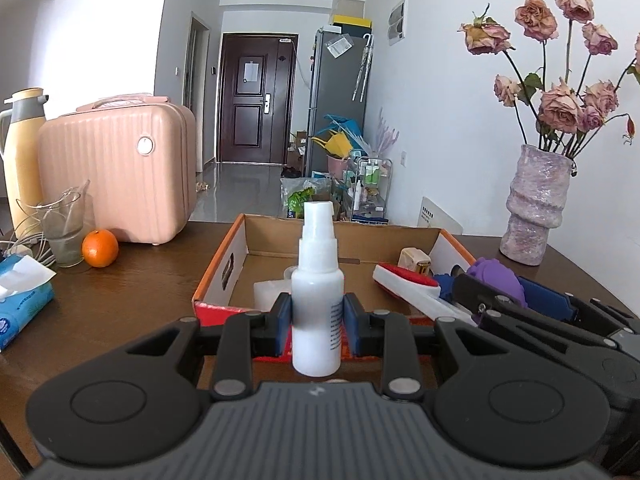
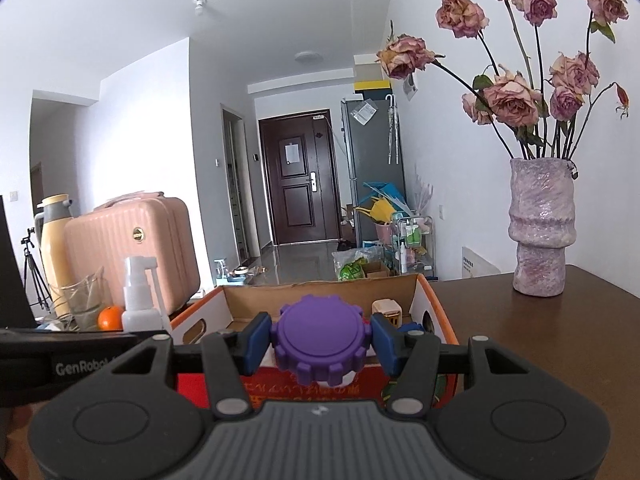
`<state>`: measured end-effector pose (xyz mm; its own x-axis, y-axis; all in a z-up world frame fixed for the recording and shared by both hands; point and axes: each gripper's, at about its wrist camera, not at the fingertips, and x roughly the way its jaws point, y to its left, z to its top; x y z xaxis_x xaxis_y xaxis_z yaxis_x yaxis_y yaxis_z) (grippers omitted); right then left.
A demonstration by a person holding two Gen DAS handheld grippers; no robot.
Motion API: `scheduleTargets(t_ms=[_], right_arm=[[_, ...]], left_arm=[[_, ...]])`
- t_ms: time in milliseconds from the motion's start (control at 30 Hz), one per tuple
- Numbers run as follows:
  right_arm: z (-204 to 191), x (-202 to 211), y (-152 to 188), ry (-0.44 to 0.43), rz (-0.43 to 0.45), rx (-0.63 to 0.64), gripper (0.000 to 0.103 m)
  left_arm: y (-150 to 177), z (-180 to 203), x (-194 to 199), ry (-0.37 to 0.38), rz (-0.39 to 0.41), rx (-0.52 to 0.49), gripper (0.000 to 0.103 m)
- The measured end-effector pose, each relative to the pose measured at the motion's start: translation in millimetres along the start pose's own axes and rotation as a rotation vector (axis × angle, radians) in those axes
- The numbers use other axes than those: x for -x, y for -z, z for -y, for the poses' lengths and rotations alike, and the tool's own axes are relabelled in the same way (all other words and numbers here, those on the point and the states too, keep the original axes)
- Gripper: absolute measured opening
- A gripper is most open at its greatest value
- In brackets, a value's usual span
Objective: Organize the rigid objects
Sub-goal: 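Carry the white spray bottle and purple cap over the cardboard box with both tools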
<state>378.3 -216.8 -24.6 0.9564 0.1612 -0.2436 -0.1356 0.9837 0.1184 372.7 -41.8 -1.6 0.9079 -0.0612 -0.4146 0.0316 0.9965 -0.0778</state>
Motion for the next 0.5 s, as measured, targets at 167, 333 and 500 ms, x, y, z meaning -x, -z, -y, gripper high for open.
scheduleTargets(t_ms=[167, 333, 500], right_arm=[[3, -18, -6, 0.011, -0.009, 0.015, 0.053], [9, -36, -11, 0.020, -0.036, 0.031, 0.053], [12, -51, -16, 0.025, -0.053, 0.039, 0.053]], left_arm=[[-10, -4, -15, 0.003, 0.002, 0.022, 0.028], [-16, -2, -32, 0.007, -0.005, 0.019, 0.028], [-19, 1, -48, -0.003, -0.011, 0.011, 0.028]])
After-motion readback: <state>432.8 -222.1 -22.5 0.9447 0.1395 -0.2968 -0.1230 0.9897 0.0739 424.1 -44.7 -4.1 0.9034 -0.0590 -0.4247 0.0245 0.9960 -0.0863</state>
